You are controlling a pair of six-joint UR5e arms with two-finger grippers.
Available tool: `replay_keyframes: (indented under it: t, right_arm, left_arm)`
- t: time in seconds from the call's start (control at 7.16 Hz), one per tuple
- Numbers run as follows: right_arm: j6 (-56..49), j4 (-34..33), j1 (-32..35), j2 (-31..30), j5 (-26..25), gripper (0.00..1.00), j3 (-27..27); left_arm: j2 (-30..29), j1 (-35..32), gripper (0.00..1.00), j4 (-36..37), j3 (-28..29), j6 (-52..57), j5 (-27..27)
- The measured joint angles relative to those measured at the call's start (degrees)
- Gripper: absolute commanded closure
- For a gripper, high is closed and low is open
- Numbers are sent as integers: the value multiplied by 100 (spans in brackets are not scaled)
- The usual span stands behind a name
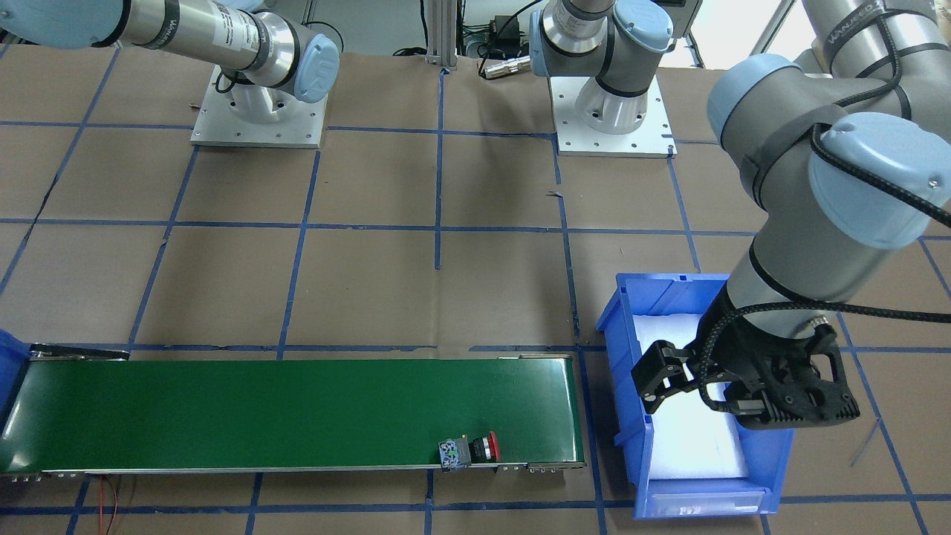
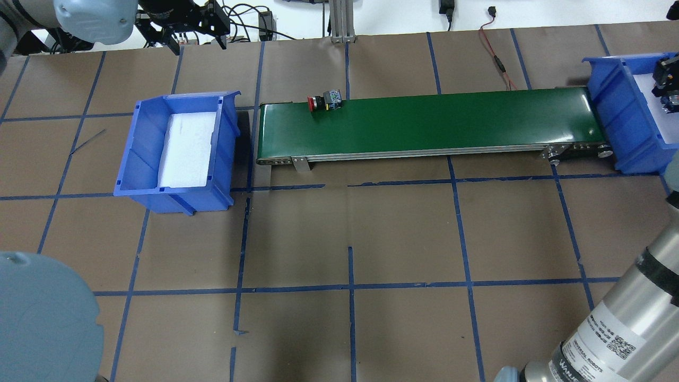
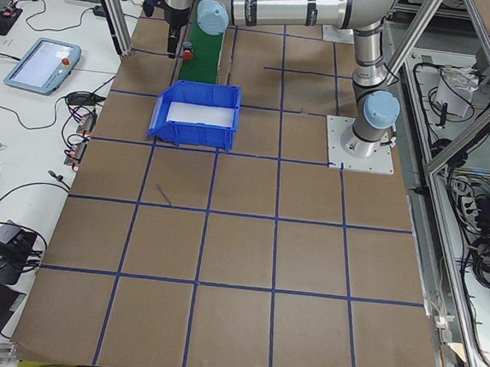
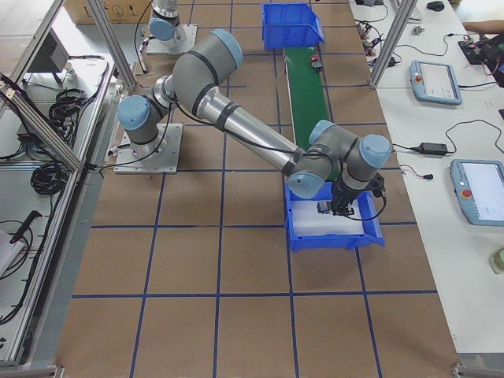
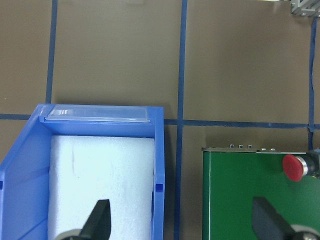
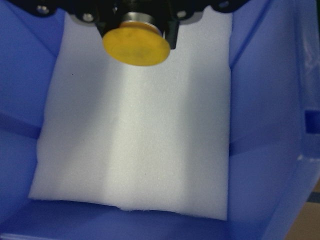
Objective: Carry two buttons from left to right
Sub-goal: 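Carry yellow button into far bin with right gripper while left arm withdraws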
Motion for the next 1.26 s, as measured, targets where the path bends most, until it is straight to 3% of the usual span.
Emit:
replay_keyframes:
  t: [0.56, 0.7, 0.84, 0.98, 1.26]
  right_arm:
    - [-1, -402, -4, -90, 52, 93, 518]
    - [-5, -413, -14, -101, 55, 74, 564]
    - [-17, -416, -33, -93, 57, 37, 586]
    - [-38, -416, -50, -83, 59, 9, 598]
    - [-153, -410, -65, -73, 85, 4, 613]
  left_arm:
    - [26, -1, 0, -3, 4, -8, 19]
    - [29, -1, 0, -3, 3, -9, 17]
    - [23, -3, 0, -3, 1, -8, 19]
    - [12, -6, 0, -5, -2, -8, 22]
    - [-23, -18, 0, -11, -6, -8, 27]
